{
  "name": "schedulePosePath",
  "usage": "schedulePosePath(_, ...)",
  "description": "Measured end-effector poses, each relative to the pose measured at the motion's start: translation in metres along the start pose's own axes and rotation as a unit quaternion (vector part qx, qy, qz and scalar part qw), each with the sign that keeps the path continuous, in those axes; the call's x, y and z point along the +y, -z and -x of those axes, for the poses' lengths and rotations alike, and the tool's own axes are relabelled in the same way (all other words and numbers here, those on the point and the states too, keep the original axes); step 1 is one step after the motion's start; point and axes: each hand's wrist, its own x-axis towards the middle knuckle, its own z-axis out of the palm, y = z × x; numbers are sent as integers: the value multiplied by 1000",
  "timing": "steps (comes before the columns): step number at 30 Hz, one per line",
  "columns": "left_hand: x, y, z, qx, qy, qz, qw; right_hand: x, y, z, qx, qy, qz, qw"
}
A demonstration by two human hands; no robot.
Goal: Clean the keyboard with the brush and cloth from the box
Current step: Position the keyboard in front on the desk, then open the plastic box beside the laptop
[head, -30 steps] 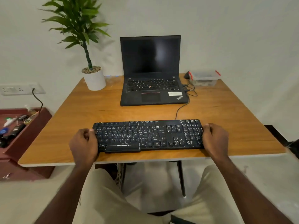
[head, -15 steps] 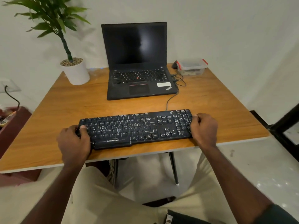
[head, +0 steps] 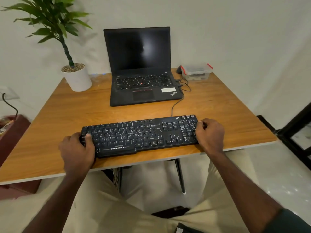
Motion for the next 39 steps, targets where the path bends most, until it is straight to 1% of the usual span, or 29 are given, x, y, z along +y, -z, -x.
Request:
schedulePosePath(2,15,5,4,3,-13,-49,999,-1,3,-1,-10,-6,-8,1000)
schedulePosePath(4,38,6,5,3,-70,-76,995,-2,6,-2,-25,-17,-11,999)
schedulePosePath(5,52,4,3,-2,-101,-64,993,-2,7,-3,-34,-23,-9,999)
schedulePosePath(7,83,-6,-8,-21,-145,-4,989,-2,8,-9,-51,-32,2,998)
schedulePosePath(10,134,-38,-37,-63,-175,92,978,1,10,-32,-76,-47,9,996)
schedulePosePath(13,184,-76,-69,-102,-191,142,966,3,10,-62,-85,-46,-9,995)
schedulePosePath(17,245,-117,-96,-186,-147,218,947,-2,4,-108,-79,-28,-18,996)
schedulePosePath(20,277,-146,-114,-233,-104,215,943,-4,-7,-145,-76,-25,-7,997)
schedulePosePath(22,296,-166,-126,-252,-89,215,939,-3,-15,-172,-72,-28,-4,997)
schedulePosePath(24,313,-181,-134,-265,-81,213,937,-2,-23,-201,-67,-46,-10,997)
schedulePosePath(26,328,-194,-139,-278,-74,216,933,2,-34,-231,-60,-91,-32,993)
schedulePosePath(29,346,-204,-141,-297,-69,215,928,17,-60,-272,-58,-190,-102,975)
schedulePosePath(31,353,-208,-144,-300,-66,219,926,27,-76,-290,-58,-265,-162,949)
schedulePosePath(33,356,-209,-144,-309,-65,230,920,32,-89,-304,-59,-317,-219,921)
schedulePosePath(37,349,-215,-146,-314,-70,225,920,32,-107,-321,-45,-371,-307,875)
schedulePosePath(39,345,-217,-147,-318,-63,229,918,29,-111,-325,-42,-382,-320,866)
